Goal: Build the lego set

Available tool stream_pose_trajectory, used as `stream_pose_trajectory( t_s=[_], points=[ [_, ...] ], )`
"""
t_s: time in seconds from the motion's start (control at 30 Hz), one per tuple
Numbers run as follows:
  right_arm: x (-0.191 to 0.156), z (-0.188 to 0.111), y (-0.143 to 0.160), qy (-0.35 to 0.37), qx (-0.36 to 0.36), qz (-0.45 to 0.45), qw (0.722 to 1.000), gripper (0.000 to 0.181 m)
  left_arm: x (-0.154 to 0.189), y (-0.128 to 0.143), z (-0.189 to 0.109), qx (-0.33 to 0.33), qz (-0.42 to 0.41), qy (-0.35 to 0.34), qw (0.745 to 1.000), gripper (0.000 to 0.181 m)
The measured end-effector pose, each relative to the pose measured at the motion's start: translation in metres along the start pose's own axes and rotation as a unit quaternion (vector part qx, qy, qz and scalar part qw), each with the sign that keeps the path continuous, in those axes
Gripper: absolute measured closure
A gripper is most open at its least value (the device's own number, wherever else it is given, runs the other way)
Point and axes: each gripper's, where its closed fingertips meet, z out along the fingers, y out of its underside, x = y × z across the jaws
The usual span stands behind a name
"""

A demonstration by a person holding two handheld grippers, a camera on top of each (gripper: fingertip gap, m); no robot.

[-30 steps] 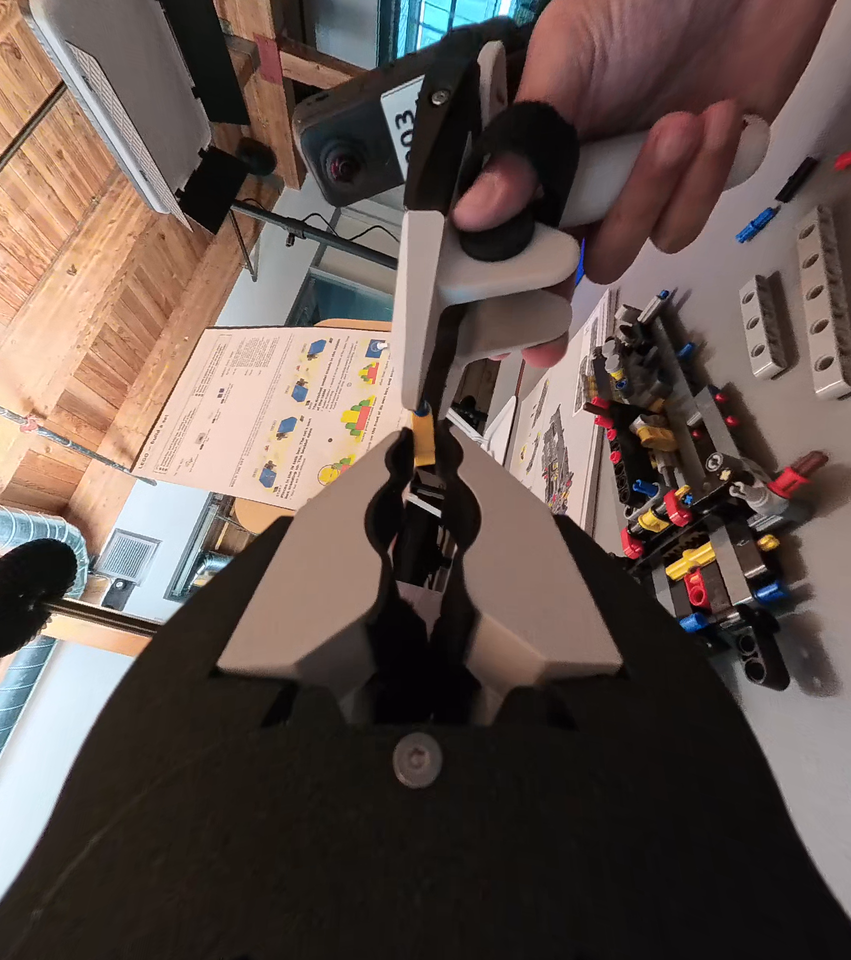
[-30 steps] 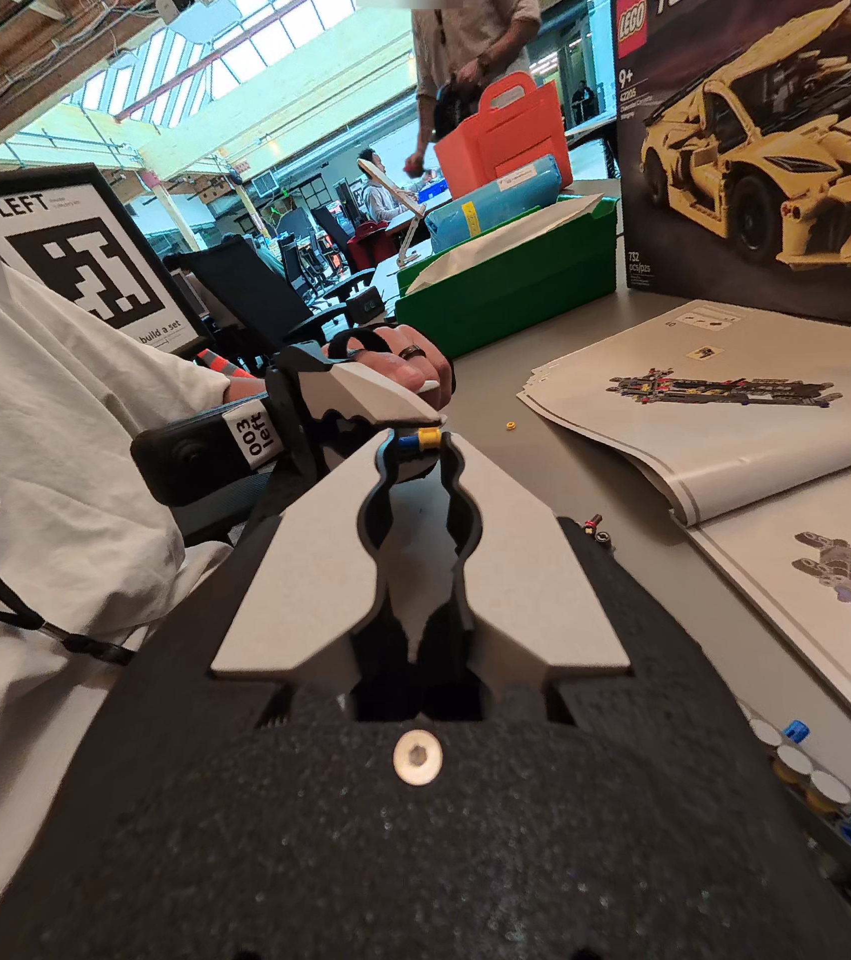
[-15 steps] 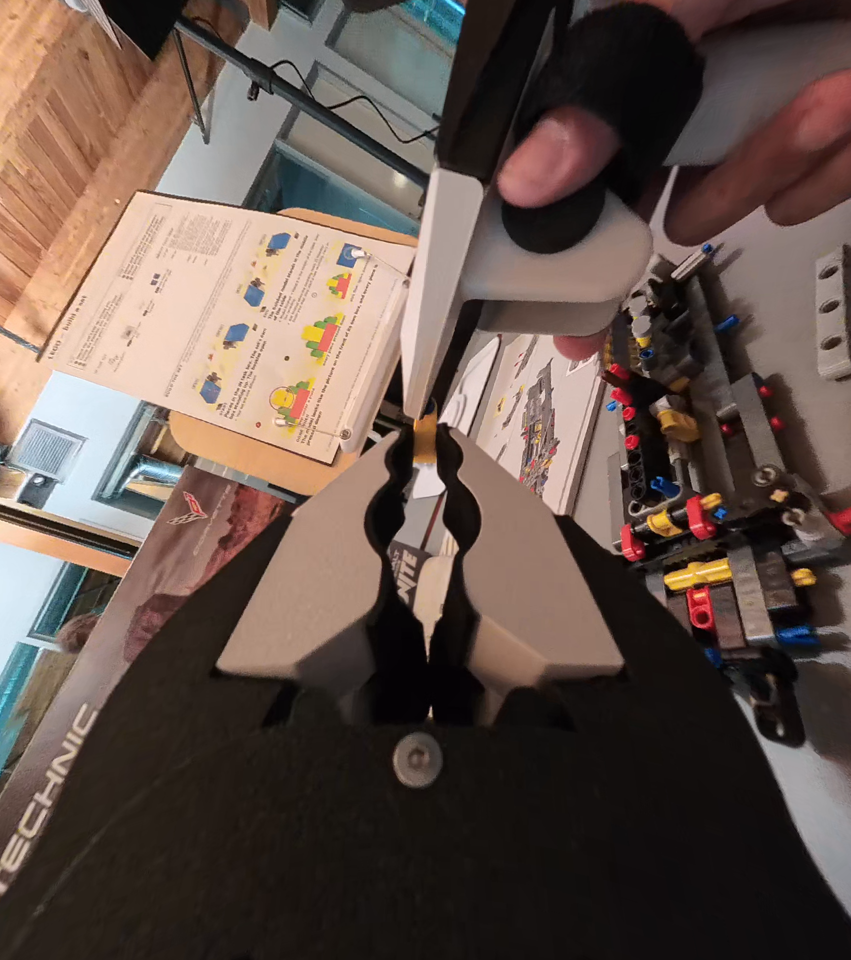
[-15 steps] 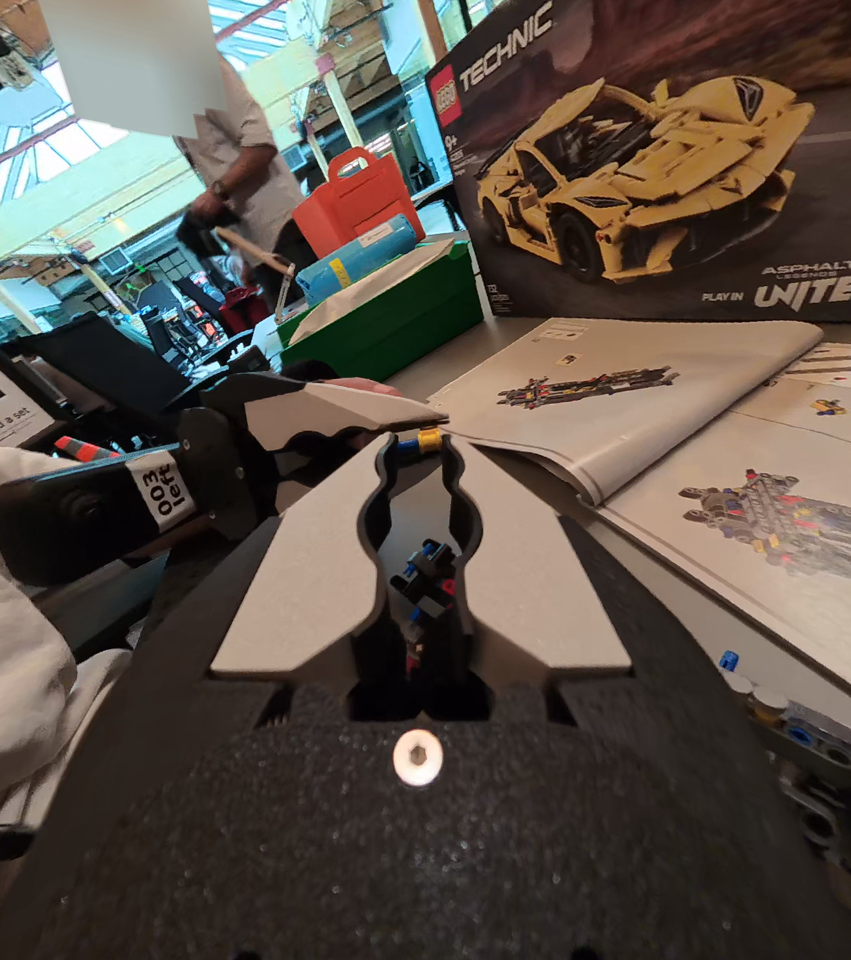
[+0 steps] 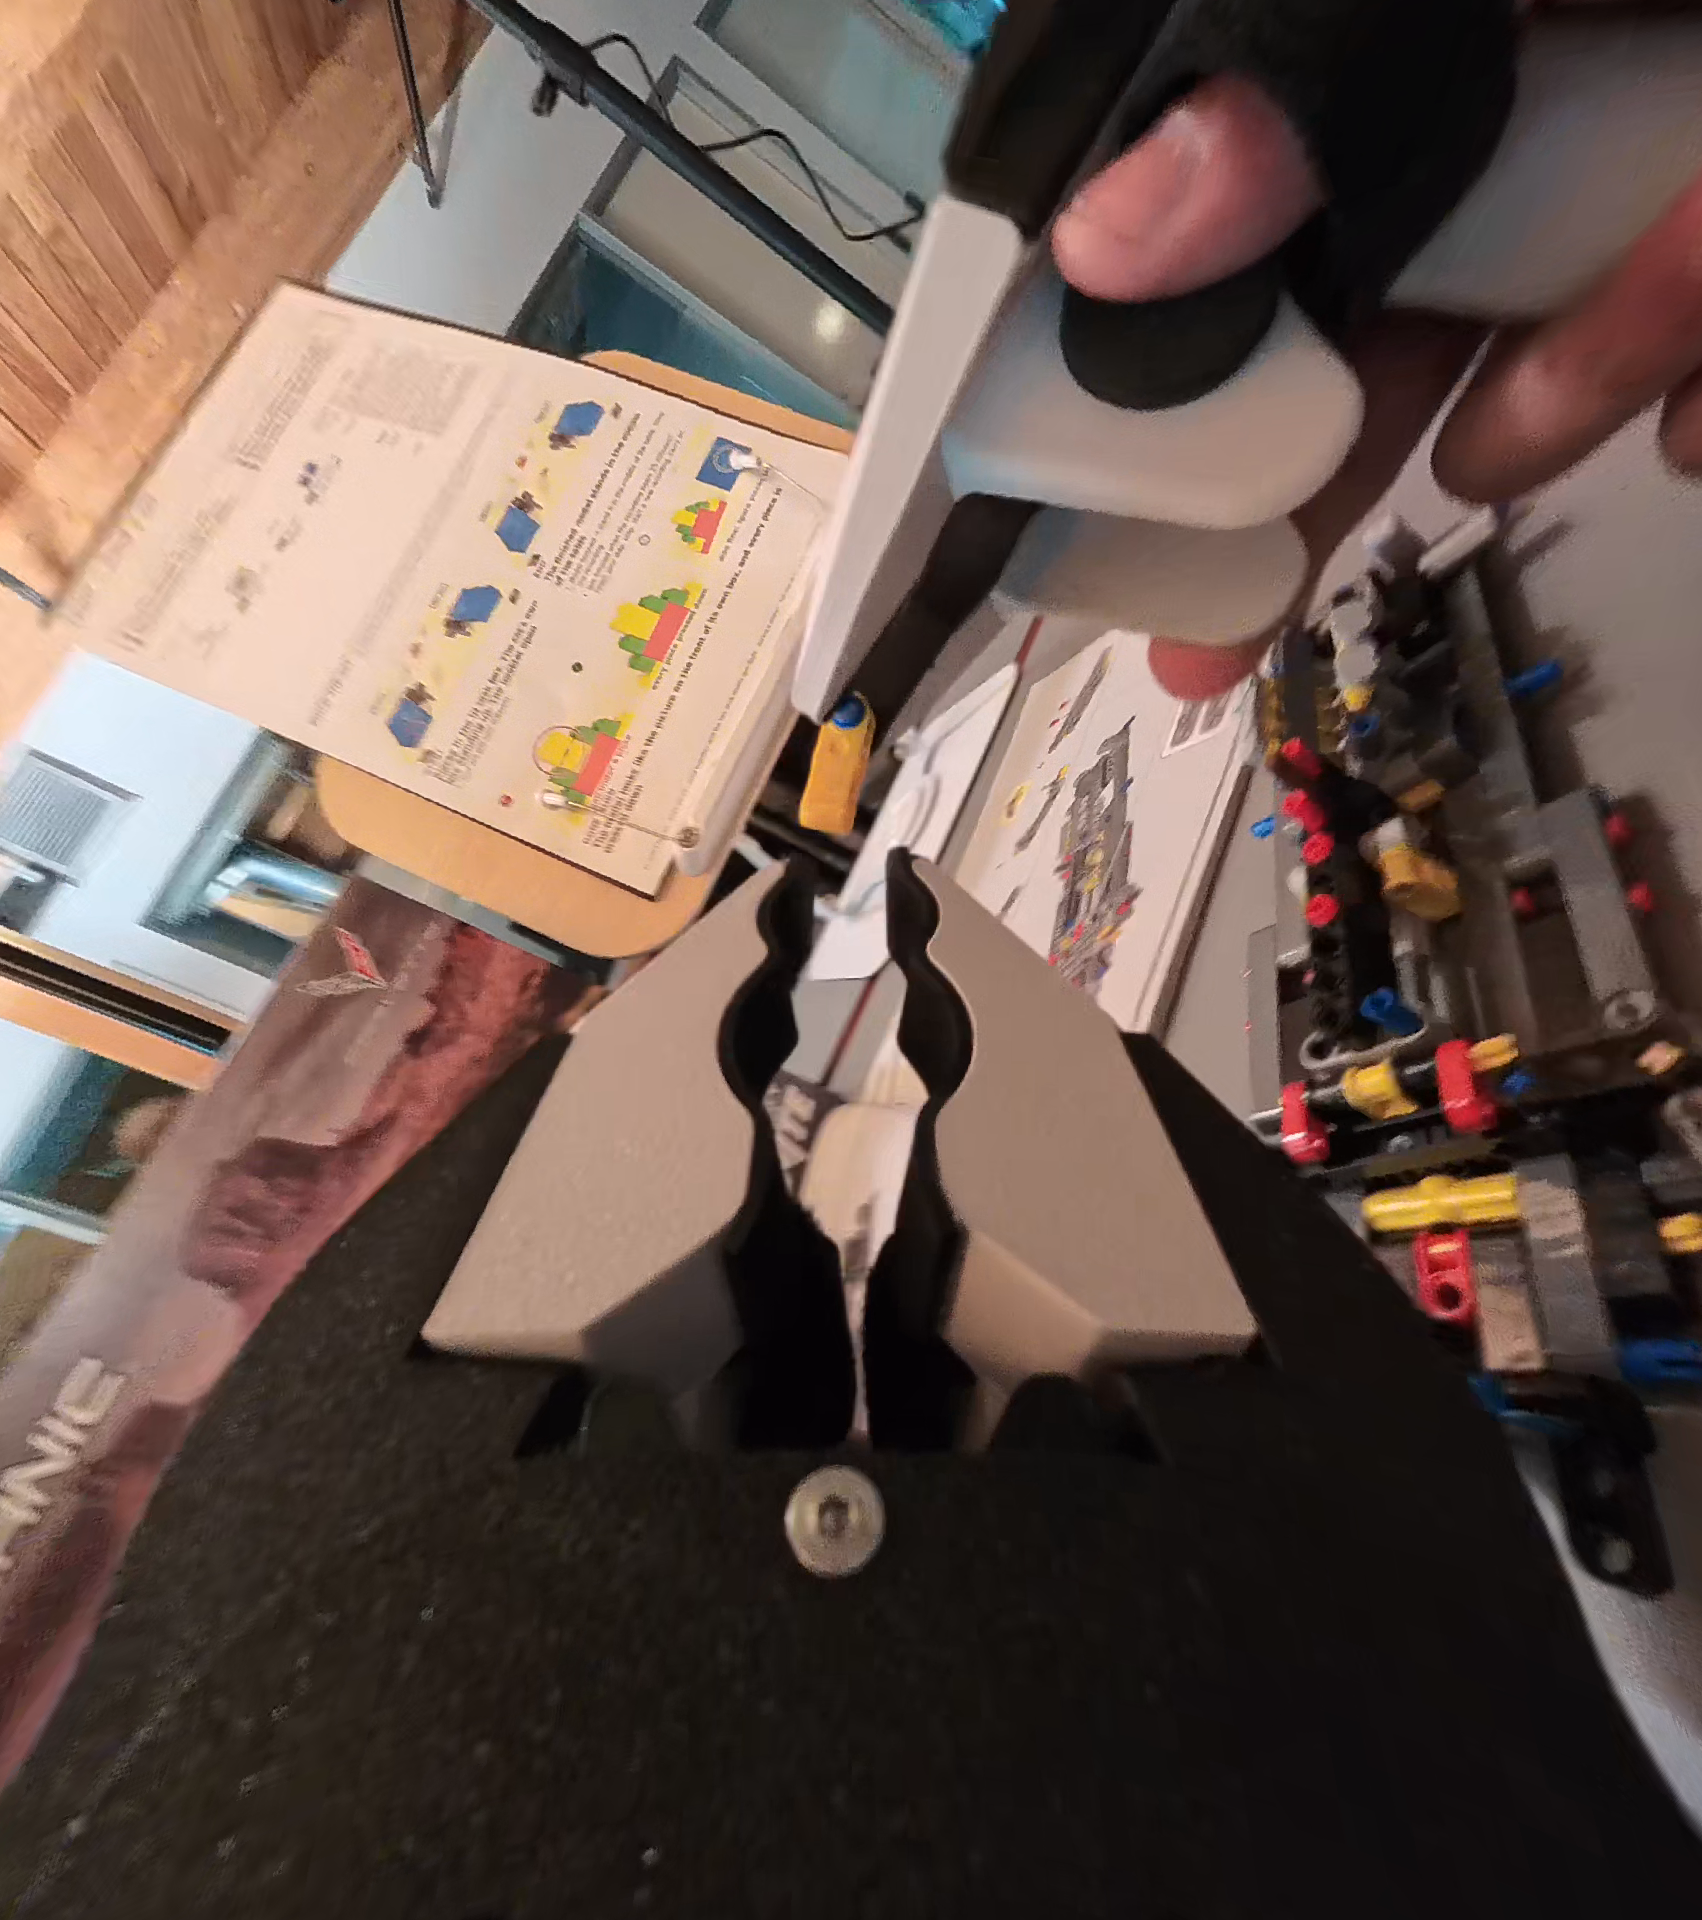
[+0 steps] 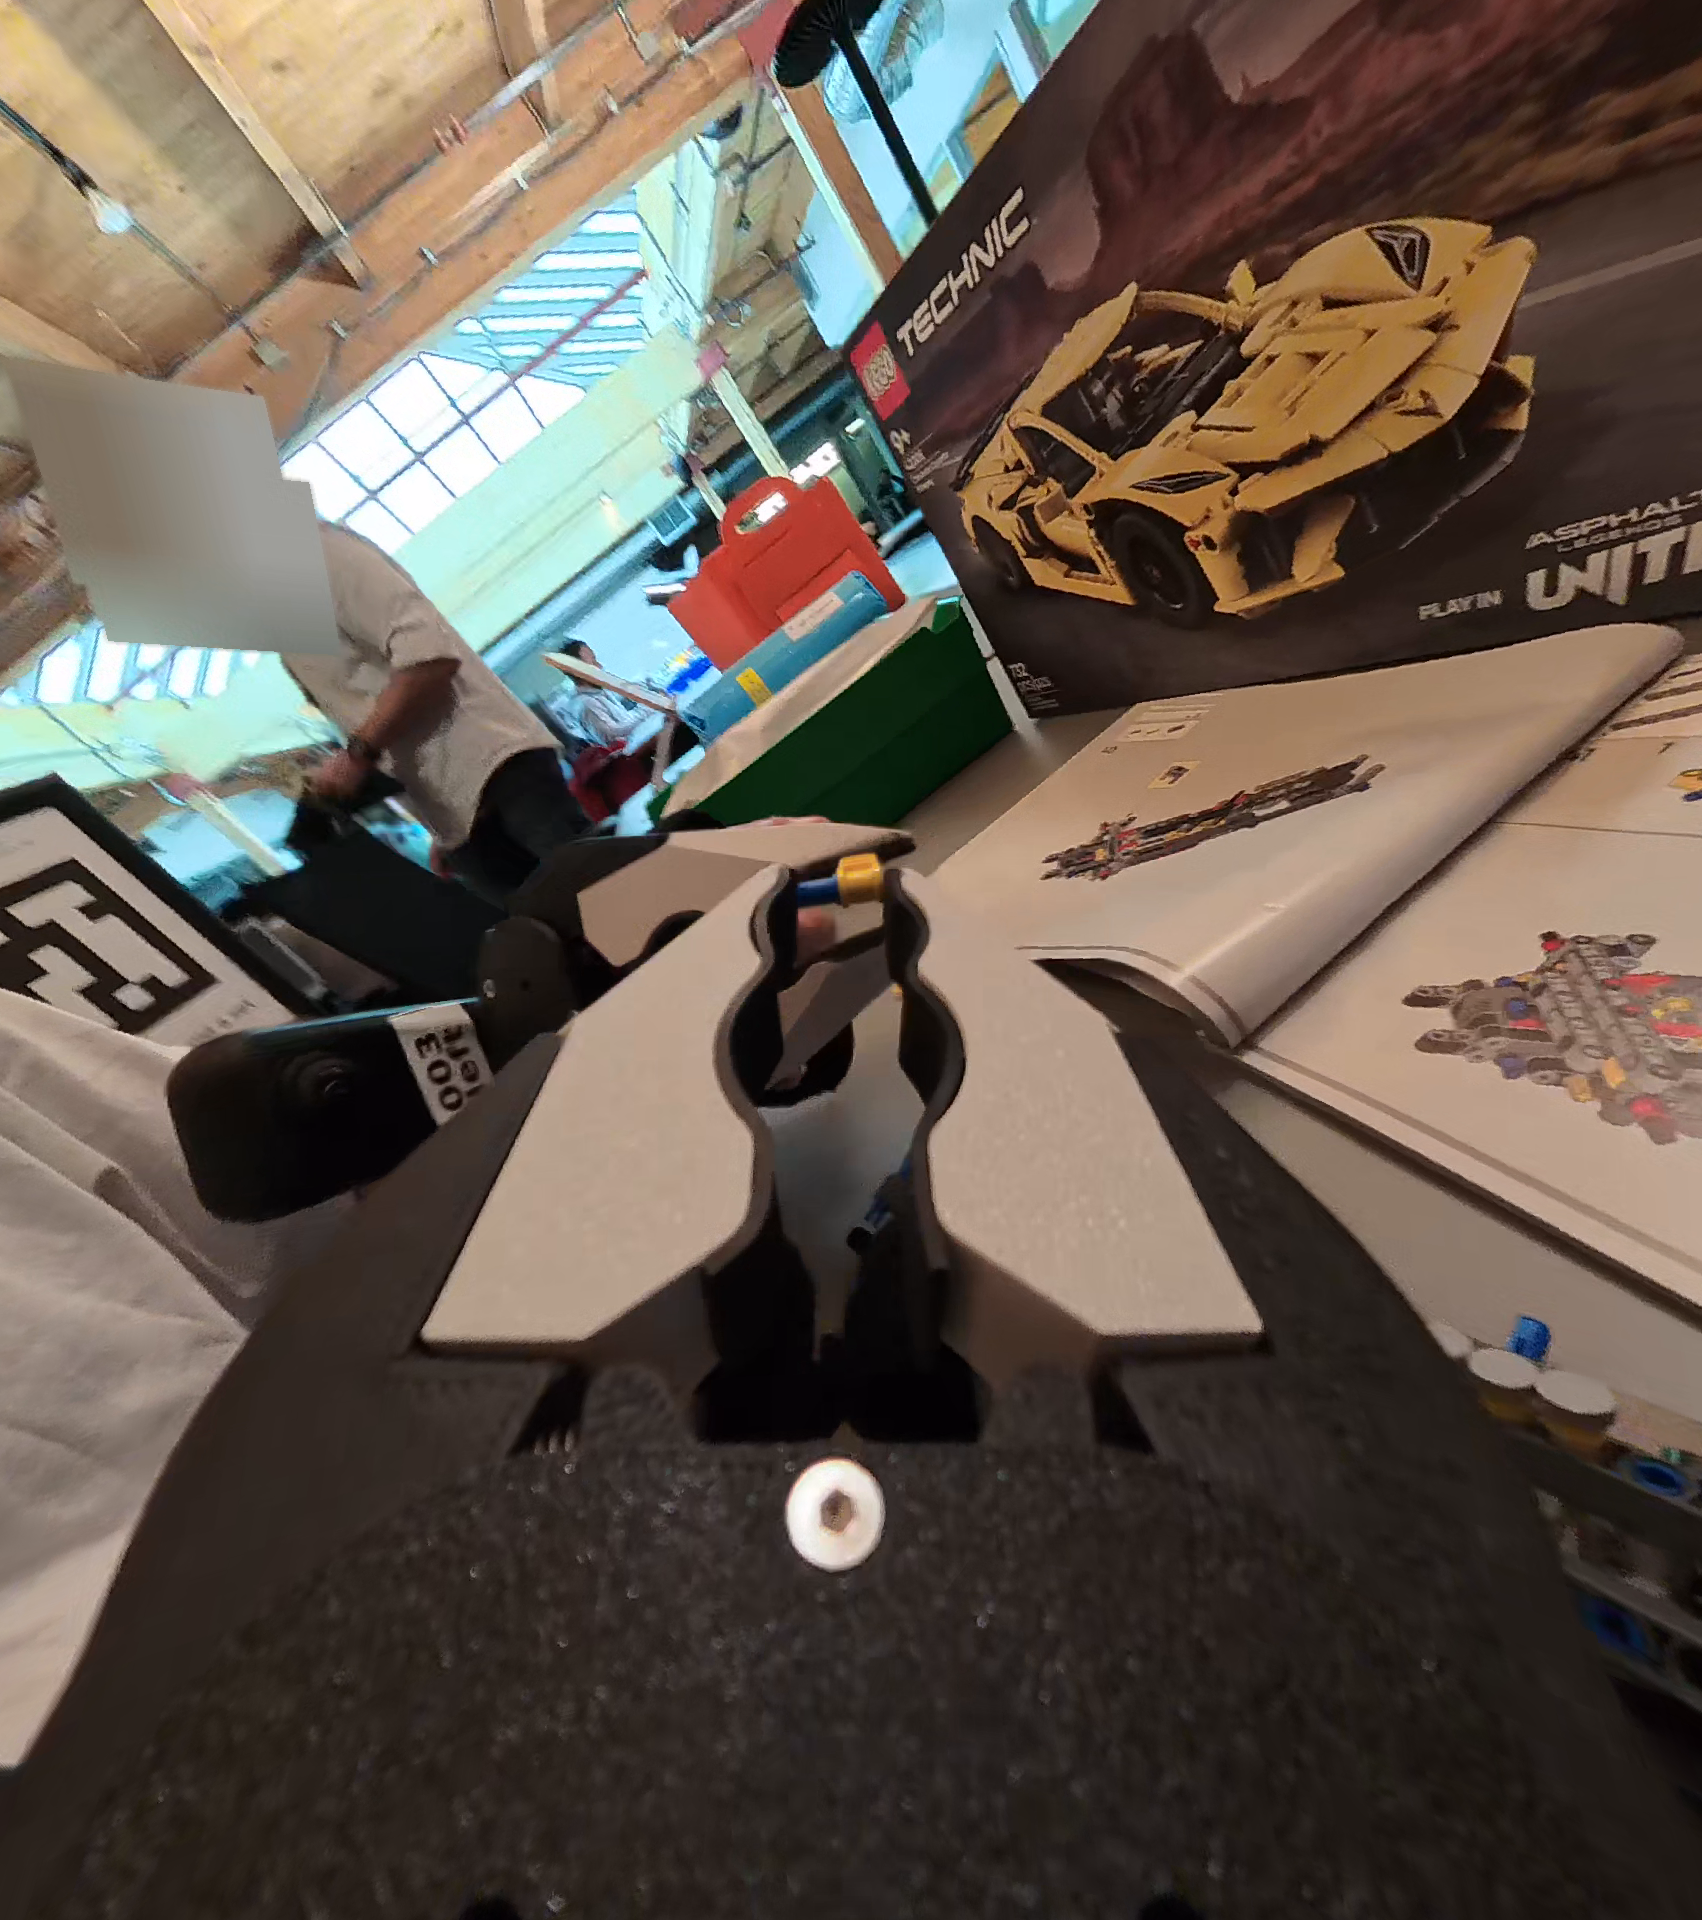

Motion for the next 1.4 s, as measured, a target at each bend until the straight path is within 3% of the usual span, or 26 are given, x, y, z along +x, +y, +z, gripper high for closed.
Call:
stream_pose_trajectory(
  t_s=[0.07, 0.13, 0.2, 0.27, 0.4, 0.5, 0.73, 0.97, 1.23, 1.4],
  points=[
    [-0.004, 0.000, -0.004, -0.028, 0.015, 0.026, 0.999, 0.167, 0.000, -0.006, -0.002, 0.012, -0.097, 0.031, 0.995, 0.169],
    [-0.009, -0.001, -0.011, -0.056, 0.041, 0.036, 0.997, 0.167, -0.002, -0.011, -0.003, 0.021, -0.233, 0.081, 0.969, 0.167],
    [-0.015, -0.003, -0.019, -0.080, 0.074, 0.024, 0.994, 0.167, 0.002, -0.025, -0.008, 0.049, -0.375, 0.170, 0.910, 0.164],
    [-0.024, -0.005, -0.024, -0.110, 0.093, 0.018, 0.989, 0.166, -0.005, -0.034, -0.012, 0.077, -0.483, 0.215, 0.845, 0.163],
    [-0.036, 0.001, -0.020, -0.131, 0.087, -0.024, 0.987, 0.166, -0.017, -0.042, -0.018, 0.119, -0.580, 0.256, 0.764, 0.168],
    [-0.043, 0.004, -0.019, -0.144, 0.093, -0.033, 0.985, 0.166, -0.023, -0.047, -0.022, 0.144, -0.613, 0.270, 0.728, 0.174],
    [-0.045, 0.004, -0.019, -0.167, 0.098, 0.003, 0.981, 0.167, -0.025, -0.052, -0.025, 0.159, -0.620, 0.273, 0.718, 0.177],
    [-0.042, 0.002, -0.023, -0.169, 0.109, 0.018, 0.979, 0.167, -0.033, -0.051, -0.025, 0.185, -0.651, 0.271, 0.684, 0.172],
    [-0.044, 0.006, -0.019, -0.169, 0.107, 0.023, 0.980, 0.167, -0.032, -0.051, -0.025, 0.181, -0.651, 0.278, 0.682, 0.173],
    [-0.044, 0.007, -0.017, -0.185, 0.103, 0.058, 0.976, 0.166, -0.032, -0.051, -0.025, 0.181, -0.640, 0.270, 0.696, 0.172]
  ],
)
